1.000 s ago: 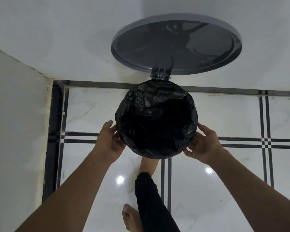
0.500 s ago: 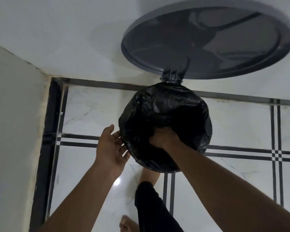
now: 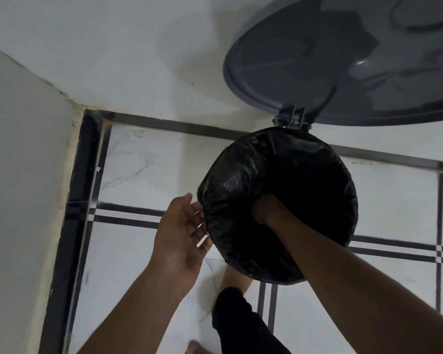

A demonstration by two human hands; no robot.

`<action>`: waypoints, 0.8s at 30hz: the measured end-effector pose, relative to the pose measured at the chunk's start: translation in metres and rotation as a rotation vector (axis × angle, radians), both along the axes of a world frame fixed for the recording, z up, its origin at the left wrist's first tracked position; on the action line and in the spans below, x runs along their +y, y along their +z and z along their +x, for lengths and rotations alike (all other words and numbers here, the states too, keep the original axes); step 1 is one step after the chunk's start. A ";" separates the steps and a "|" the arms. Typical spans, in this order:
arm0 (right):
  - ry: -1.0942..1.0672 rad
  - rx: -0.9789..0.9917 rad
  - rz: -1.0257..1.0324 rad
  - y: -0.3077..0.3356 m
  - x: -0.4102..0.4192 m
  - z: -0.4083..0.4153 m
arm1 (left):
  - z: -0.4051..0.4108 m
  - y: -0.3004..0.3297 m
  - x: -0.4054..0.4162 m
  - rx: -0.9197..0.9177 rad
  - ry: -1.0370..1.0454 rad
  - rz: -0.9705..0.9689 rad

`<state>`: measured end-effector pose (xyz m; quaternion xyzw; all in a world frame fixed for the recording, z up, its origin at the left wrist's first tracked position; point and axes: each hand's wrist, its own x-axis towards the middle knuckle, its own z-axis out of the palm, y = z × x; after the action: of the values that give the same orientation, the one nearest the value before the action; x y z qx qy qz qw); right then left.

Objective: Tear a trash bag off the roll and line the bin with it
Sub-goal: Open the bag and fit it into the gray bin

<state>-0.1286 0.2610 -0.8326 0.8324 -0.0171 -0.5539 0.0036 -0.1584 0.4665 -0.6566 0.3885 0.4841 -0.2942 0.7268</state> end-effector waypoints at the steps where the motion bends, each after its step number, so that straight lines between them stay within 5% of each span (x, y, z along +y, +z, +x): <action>1: 0.004 -0.027 0.010 0.009 0.001 -0.003 | -0.001 0.003 -0.002 -0.025 -0.022 0.025; 9: -0.077 -0.025 0.183 0.044 0.023 -0.014 | 0.009 -0.009 -0.012 -0.330 -0.153 0.506; 16: -0.256 0.064 0.176 -0.024 0.009 -0.019 | 0.015 -0.034 -0.006 -0.368 -0.199 0.653; 19: -0.186 0.073 0.201 -0.002 0.007 -0.017 | 0.010 -0.036 -0.004 -0.423 -0.268 0.705; 21: -0.120 0.008 0.203 0.050 0.010 -0.016 | 0.006 -0.031 -0.002 -0.412 -0.293 0.707; 24: -0.129 -0.390 0.306 0.131 0.001 -0.036 | -0.001 -0.020 -0.002 -0.361 -0.309 0.625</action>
<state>-0.1645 0.2622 -0.7015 0.9115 0.0135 -0.3783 -0.1610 -0.1590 0.4647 -0.6763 0.7050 0.3507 -0.1654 0.5938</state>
